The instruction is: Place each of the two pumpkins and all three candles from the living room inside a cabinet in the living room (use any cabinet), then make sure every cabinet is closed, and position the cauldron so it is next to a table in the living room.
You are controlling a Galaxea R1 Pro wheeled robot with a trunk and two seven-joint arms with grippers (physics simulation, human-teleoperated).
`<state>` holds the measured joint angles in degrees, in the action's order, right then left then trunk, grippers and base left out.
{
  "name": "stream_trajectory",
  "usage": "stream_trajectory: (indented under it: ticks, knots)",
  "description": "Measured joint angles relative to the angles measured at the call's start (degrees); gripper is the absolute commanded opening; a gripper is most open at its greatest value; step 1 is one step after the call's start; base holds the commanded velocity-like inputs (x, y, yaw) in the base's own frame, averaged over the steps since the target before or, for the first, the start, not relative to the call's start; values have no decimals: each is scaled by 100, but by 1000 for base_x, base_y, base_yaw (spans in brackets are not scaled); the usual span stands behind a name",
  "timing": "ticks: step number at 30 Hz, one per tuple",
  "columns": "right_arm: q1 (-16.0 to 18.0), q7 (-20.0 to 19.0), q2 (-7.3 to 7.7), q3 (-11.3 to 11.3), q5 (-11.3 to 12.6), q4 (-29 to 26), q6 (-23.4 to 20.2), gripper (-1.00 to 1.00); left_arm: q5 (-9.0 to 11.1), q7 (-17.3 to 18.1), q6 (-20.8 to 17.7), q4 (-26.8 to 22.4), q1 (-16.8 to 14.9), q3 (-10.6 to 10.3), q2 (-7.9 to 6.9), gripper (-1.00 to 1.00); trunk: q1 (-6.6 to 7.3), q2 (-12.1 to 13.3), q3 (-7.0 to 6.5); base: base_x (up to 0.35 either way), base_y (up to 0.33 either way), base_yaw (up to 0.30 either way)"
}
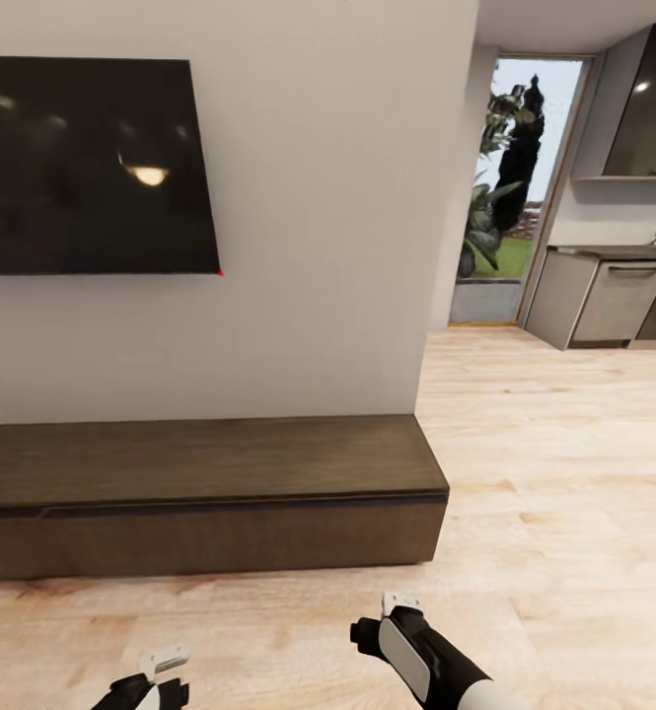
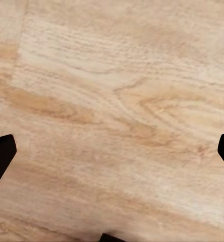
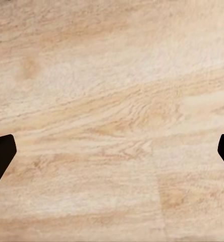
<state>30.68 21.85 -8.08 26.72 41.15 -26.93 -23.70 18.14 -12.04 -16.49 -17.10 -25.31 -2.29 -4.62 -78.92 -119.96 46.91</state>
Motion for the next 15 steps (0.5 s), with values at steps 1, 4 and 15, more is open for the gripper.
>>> stream_trajectory:
  ticks: [1,4,15]
  knots:
    - [0,-2,0,0,-1,4,31,100,-2,0,5,9,3,0,-20,100,1,1,0,0,0,131]
    - [-8,-4,0,0,-2,38,232,100,2,0,17,30,6,0,-84,100,1,1,0,0,0,212]
    - [-18,3,-29,32,-31,195,625,100,23,0,321,48,8,-8,-128,100,1,1,-1,0,0,283]
